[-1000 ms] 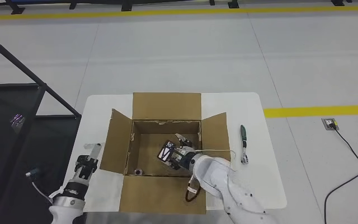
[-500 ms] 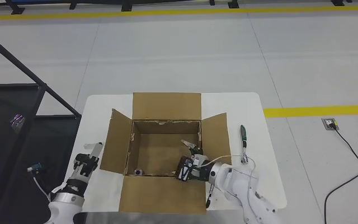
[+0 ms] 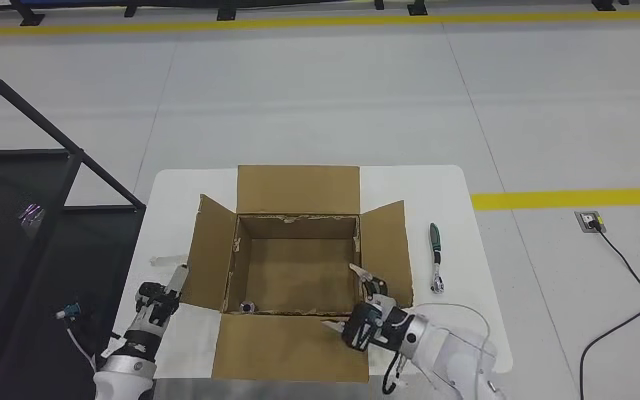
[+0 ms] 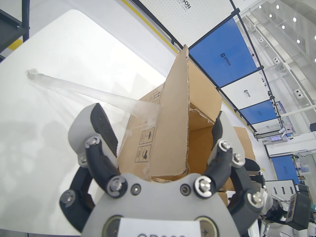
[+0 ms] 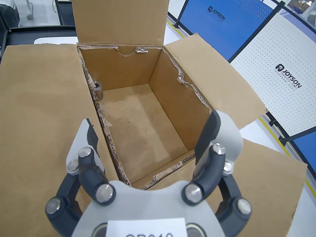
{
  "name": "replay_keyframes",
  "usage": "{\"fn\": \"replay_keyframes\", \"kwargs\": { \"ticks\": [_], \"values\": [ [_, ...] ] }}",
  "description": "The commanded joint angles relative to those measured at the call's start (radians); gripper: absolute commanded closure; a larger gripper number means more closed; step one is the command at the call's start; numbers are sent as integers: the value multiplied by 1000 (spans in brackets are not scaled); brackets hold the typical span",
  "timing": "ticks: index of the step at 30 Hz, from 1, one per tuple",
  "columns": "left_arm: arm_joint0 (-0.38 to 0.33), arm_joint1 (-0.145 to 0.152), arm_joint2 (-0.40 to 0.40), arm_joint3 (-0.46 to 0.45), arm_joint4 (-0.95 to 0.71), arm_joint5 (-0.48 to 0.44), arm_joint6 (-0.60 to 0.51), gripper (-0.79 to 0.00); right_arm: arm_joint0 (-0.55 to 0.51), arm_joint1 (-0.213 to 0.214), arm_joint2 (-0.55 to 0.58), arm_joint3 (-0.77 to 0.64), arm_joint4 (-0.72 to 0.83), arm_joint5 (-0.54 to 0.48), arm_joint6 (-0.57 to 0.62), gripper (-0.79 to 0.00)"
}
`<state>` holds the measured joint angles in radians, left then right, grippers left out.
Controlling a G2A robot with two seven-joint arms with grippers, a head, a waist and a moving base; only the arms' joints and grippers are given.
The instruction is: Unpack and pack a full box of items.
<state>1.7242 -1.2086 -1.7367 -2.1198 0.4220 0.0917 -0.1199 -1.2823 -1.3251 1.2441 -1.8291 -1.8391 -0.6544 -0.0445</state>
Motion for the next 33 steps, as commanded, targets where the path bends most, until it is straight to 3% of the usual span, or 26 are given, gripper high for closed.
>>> {"fn": "replay_keyframes", "kwargs": {
  "ticks": [1, 4, 7, 10, 13, 19, 33],
  "values": [
    [0, 0, 1, 1, -1, -1, -2, -785, -15, 6, 15, -12, 18, -27, -56, -785],
    [15, -1, 0, 11, -28, -29, -23, -785, -61, 24, 67, -26, 10, -70, -236, -785],
    [36, 2, -23, 31, -77, -68, -92, -785, -114, 39, 119, -30, 1, -51, -415, -785],
    [64, 8, -58, 56, -144, -135, -206, -785, -160, 48, 150, -12, 25, -15, -593, -785],
    [99, 18, -102, 86, -224, -225, -386, -785, -183, 57, 170, 11, 45, -23, -694, -785],
    [105, 45, -181, 175, -321, -396, -717, -785, -183, 60, 176, 22, 56, -41, -708, -785],
    [91, 52, -159, 191, -317, -414, -777, -785, -183, 60, 176, 22, 56, -41, -708, -785]
  ]
}}
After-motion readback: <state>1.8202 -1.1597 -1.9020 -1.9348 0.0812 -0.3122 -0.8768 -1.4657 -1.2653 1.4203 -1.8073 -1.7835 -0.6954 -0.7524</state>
